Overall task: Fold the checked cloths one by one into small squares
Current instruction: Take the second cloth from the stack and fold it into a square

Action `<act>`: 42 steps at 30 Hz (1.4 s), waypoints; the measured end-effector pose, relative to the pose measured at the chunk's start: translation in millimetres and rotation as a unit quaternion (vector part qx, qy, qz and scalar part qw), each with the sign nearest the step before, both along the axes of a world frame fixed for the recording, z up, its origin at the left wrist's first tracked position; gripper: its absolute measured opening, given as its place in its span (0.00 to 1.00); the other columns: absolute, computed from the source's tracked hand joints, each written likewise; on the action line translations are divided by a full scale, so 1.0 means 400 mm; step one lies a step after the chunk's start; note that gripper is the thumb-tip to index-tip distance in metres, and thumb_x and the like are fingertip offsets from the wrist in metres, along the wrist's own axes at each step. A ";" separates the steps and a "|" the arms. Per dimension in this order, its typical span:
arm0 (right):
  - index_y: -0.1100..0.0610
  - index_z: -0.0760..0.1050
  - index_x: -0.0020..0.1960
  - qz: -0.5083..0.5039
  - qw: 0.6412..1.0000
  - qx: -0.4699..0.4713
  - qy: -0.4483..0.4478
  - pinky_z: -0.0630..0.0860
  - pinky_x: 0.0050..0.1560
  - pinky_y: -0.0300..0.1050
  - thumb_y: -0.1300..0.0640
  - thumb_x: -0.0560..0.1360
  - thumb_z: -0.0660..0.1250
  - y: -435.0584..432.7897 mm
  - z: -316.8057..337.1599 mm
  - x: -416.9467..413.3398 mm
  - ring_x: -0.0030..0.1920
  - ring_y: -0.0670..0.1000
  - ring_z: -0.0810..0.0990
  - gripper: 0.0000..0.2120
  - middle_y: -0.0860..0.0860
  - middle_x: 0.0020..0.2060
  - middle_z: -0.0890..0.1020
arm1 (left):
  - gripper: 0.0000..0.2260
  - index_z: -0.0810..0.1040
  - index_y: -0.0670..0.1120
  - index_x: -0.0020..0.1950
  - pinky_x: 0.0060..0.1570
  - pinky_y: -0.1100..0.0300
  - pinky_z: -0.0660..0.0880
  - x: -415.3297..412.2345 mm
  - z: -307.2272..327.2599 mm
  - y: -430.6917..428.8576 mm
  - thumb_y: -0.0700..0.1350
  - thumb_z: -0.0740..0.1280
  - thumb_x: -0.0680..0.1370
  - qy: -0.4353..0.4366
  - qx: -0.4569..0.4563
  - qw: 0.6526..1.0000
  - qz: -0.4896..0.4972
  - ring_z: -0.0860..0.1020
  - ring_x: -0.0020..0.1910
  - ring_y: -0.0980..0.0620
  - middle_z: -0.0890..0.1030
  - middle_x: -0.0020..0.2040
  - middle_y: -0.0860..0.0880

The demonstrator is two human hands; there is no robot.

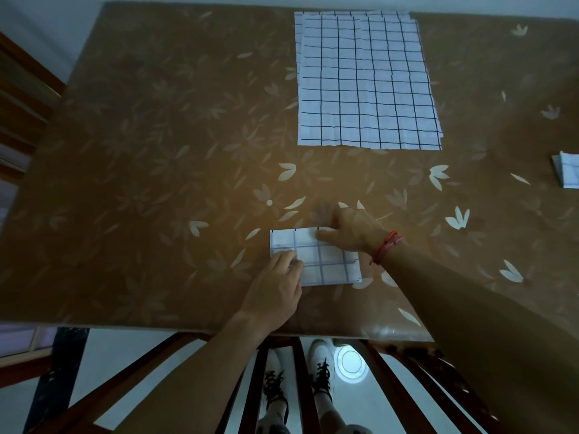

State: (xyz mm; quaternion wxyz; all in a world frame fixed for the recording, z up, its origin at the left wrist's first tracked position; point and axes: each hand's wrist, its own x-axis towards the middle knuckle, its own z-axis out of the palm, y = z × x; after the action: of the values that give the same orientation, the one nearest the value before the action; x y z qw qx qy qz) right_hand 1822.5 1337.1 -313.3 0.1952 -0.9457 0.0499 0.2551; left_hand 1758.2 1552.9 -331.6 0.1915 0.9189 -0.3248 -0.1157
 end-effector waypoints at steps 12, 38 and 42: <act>0.50 0.79 0.50 -0.036 0.997 0.055 0.038 0.72 0.41 0.40 0.50 0.70 0.70 0.006 0.028 0.015 0.45 0.49 0.78 0.10 0.47 0.44 0.80 | 0.13 0.74 0.42 0.62 0.65 0.60 0.68 0.003 0.000 0.006 0.43 0.59 0.80 0.006 -0.022 1.000 -0.002 0.67 0.66 0.51 0.70 0.65 0.47; 0.66 0.78 0.57 -0.431 0.770 0.462 0.084 0.81 0.36 0.46 0.73 0.70 0.67 -0.033 -0.016 -0.259 0.48 0.62 0.84 0.16 0.63 0.51 0.84 | 0.24 0.77 0.43 0.59 0.58 0.48 0.74 -0.046 -0.013 -0.012 0.38 0.78 0.64 -0.081 -0.028 0.996 -0.006 0.75 0.60 0.44 0.78 0.60 0.45; 0.61 0.78 0.56 -0.401 0.820 0.405 0.051 0.82 0.51 0.57 0.69 0.61 0.72 -0.028 -0.015 -0.284 0.52 0.58 0.83 0.23 0.56 0.51 0.84 | 0.17 0.80 0.44 0.53 0.58 0.49 0.72 -0.057 -0.015 0.000 0.37 0.76 0.66 -0.103 -0.044 0.994 -0.003 0.76 0.58 0.45 0.80 0.55 0.46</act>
State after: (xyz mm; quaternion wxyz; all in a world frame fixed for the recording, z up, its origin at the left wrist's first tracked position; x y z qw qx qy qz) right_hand 1709.1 1326.1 -319.1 0.6431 -0.6632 0.3270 0.1991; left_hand 1735.5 1552.9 -337.7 0.1966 0.9156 -0.3507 -0.0068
